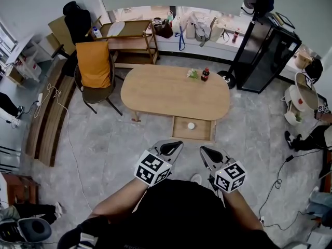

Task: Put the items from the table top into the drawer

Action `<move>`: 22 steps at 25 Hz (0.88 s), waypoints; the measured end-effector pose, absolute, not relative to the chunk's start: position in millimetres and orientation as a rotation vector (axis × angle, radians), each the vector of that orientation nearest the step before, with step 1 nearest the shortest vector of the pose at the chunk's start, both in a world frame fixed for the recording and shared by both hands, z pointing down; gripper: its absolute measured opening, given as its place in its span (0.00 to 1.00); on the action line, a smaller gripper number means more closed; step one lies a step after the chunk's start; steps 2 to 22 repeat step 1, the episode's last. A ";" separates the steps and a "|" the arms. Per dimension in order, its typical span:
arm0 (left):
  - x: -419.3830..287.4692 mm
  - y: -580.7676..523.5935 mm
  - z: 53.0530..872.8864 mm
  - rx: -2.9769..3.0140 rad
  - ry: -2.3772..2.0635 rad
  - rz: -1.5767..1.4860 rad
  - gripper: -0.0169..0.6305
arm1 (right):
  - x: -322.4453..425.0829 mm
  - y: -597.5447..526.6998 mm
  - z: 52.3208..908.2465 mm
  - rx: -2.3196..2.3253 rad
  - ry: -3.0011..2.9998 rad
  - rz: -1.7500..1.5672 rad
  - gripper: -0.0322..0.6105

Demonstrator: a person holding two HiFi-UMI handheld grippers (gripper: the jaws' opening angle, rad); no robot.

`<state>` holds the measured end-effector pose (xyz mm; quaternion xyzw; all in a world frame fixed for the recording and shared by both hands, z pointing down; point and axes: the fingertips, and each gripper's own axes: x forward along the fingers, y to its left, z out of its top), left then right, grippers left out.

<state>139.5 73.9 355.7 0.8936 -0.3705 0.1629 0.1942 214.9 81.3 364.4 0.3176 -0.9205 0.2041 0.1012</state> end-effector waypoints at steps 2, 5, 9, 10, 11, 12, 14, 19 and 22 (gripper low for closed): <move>139.4 73.7 356.0 2.505 -1.039 0.457 0.03 | 215.0 81.0 364.5 0.941 -2.719 0.602 0.05; 139.4 73.7 356.0 2.505 -1.039 0.457 0.03 | 215.0 81.0 364.5 0.941 -2.719 0.602 0.05; 139.4 73.7 356.0 2.505 -1.039 0.457 0.03 | 215.0 81.0 364.5 0.941 -2.719 0.602 0.05; 139.4 73.7 356.0 2.505 -1.039 0.457 0.03 | 215.0 81.0 364.5 0.941 -2.719 0.602 0.05; 139.4 73.7 356.0 2.505 -1.039 0.457 0.03 | 215.0 81.0 364.5 0.941 -2.719 0.602 0.05; 139.4 73.7 356.0 2.505 -1.039 0.457 0.03 | 215.0 81.0 364.5 0.941 -2.719 0.602 0.05; 139.4 73.7 356.0 2.505 -1.039 0.457 0.03 | 215.0 81.0 364.5 0.941 -2.719 0.602 0.05; 139.4 73.7 356.0 2.505 -1.039 0.457 0.03 | 215.0 81.0 364.5 0.941 -2.719 0.602 0.05; 139.4 73.7 356.0 2.505 -1.039 0.457 0.03 | 215.0 81.0 364.5 0.941 -2.719 0.602 0.05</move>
